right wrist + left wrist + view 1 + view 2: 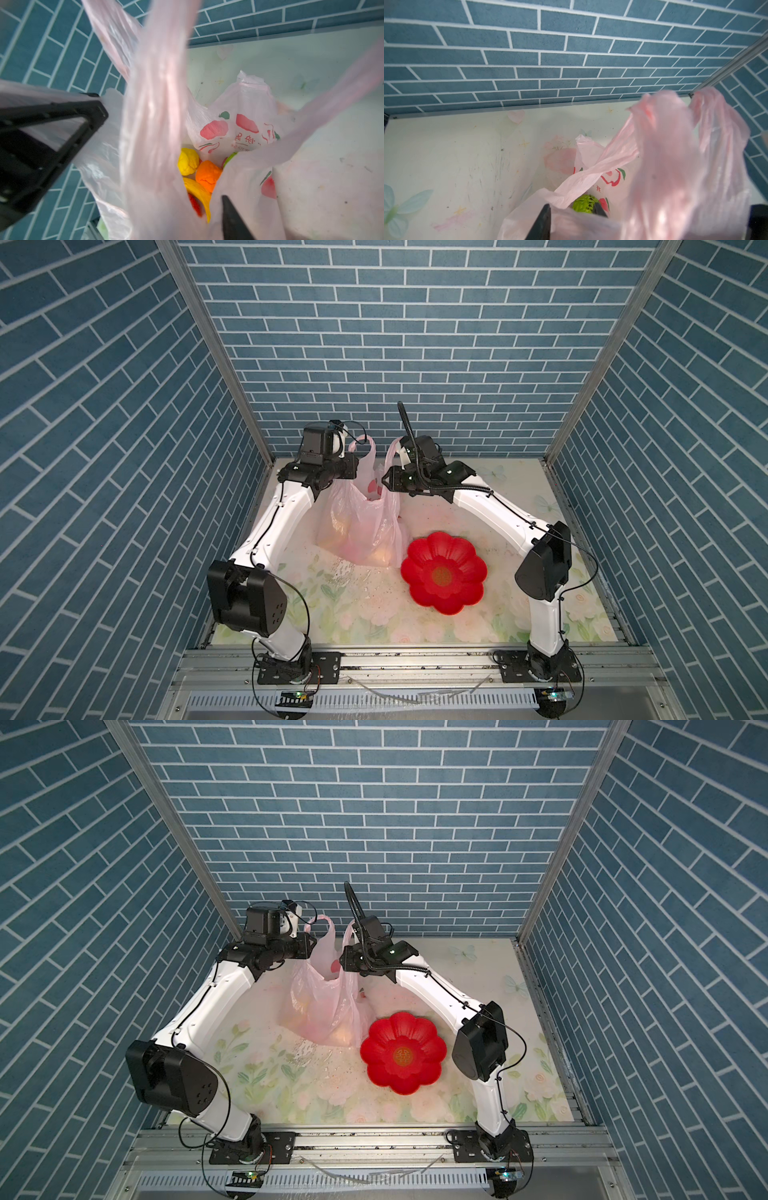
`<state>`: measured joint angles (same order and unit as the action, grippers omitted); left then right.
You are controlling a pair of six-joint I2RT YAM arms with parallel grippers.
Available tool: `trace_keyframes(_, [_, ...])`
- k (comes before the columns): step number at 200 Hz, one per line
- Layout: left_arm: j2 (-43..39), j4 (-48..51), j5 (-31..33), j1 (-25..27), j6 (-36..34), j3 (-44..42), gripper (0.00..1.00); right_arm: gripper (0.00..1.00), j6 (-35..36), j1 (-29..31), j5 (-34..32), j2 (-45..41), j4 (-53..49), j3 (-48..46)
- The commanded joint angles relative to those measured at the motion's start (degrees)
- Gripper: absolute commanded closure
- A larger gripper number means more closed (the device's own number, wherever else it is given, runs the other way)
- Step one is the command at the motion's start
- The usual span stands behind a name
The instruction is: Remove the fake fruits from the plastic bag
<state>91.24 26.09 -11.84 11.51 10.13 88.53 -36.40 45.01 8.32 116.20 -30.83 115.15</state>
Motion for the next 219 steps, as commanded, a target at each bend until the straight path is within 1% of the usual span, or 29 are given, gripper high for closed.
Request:
trace_keyframes(1, [-1.6,-4.9,-0.6,-2.4,4.2,-3.6,0.76,0.80,1.4,0.1,0.4,3.0,-0.7,5.1])
trace_keyframes(21, [-2.1,-9.9,-2.6,-5.1,8.0,-6.4,0.85,0.91,4.0,0.0,1.0,5.7,-1.9,9.2])
trace_keyframes(39, [-1.8,-12.1,-3.6,-6.7,9.3,-6.6,0.92,1.00,5.8,-0.5,2.4,8.2,-2.6,13.3])
trace_keyframes(48, [-1.4,-12.8,-3.9,-7.3,9.5,-6.0,0.94,1.00,6.6,-0.8,3.5,9.0,-2.6,15.6])
trace_keyframes(52, [-1.2,-13.0,-3.9,-7.5,9.8,-5.7,0.94,1.00,6.8,-0.9,4.0,11.1,-2.6,16.7])
trace_keyframes(65, [-0.4,-14.0,-4.2,-8.3,10.7,-4.5,0.95,1.00,7.7,-1.4,5.8,13.9,-2.8,20.9])
trace_keyframes(81, [0.4,-15.0,-4.7,-9.4,12.3,-2.7,0.96,1.00,8.8,-2.3,8.1,17.6,-3.3,27.3])
trace_keyframes(99, [0.8,-15.7,-5.1,-10.3,13.8,-0.7,0.96,1.00,9.9,-2.7,10.1,20.3,-3.0,32.3])
trace_keyframes(116, [0.3,-15.8,-5.0,-10.6,14.3,1.1,0.96,1.00,11.0,-3.3,11.9,21.3,-1.9,34.8])
trace_keyframes(140, [-1.7,-14.8,-4.3,-10.7,14.7,2.2,0.96,1.00,12.6,-3.6,13.3,20.3,-1.0,34.8])
trace_keyframes(154, [-3.6,-13.4,-4.3,-10.7,15.3,1.4,0.96,1.00,13.3,-3.6,14.5,19.4,-1.7,34.2])
trace_keyframes(173, [-8.5,-12.4,-4.2,-10.7,17.1,-3.9,0.96,1.00,13.2,-3.2,17.0,17.0,-1.8,29.5])
trace_keyframes(185, [-12.5,-11.6,-3.3,-10.6,18.1,-8.7,0.96,1.00,13.6,-2.1,17.6,14.3,-1.0,24.1])
trace_keyframes(204, [-20.4,-8.4,-1.1,-10.6,18.4,-15.9,0.96,1.00,14.8,0.7,18.4,9.9,0.9,12.4])
trace_keyframes(219, [-26.6,-4.3,-0.4,-10.5,18.7,-20.4,0.96,1.00,15.0,3.2,18.1,4.2,3.5,2.8])
